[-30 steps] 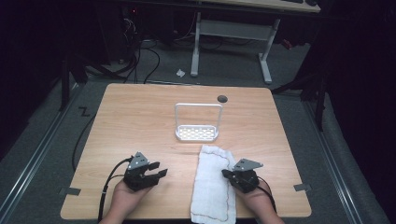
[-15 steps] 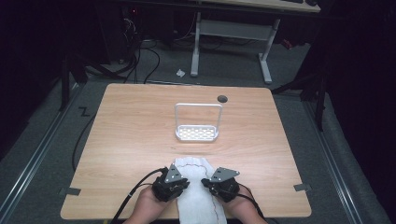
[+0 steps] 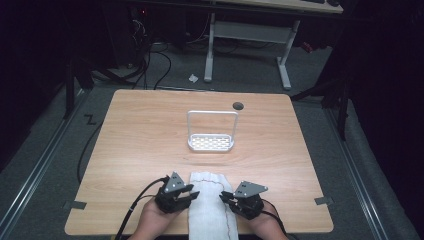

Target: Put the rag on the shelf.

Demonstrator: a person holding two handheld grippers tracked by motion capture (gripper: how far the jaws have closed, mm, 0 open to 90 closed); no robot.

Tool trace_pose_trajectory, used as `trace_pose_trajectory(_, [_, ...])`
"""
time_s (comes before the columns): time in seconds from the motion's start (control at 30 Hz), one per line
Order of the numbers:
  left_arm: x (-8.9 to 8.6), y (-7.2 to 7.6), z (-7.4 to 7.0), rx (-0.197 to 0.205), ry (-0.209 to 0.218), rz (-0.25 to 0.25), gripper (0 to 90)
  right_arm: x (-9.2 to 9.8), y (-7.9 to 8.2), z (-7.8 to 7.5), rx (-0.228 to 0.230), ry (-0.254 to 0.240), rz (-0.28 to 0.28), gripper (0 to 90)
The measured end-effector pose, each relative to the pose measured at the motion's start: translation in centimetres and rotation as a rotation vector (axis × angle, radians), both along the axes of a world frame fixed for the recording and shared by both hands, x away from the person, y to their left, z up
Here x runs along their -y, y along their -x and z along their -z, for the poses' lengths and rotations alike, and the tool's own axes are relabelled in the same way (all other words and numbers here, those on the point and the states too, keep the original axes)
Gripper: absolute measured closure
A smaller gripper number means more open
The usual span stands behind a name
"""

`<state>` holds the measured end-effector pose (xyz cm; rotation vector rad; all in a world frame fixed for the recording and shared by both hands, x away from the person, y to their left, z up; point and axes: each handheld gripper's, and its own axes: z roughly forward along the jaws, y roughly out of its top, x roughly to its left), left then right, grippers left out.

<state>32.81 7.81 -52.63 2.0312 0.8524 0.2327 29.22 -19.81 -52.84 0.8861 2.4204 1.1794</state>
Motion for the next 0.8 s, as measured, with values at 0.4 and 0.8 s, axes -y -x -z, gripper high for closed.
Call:
trace_pose_trajectory(0.4, [0.8,-2.8,1.5,-0.052,0.021,-0.093,51.9,1.8,-2.5,0.3,-0.039,-0.093,0.152,66.5])
trace_pose_trajectory(0.8, [1.1,-2.4,1.6,-0.075,0.023,-0.055,75.7,-0.1,-4.3,1.2,-0.122,-0.073,0.202,59.6])
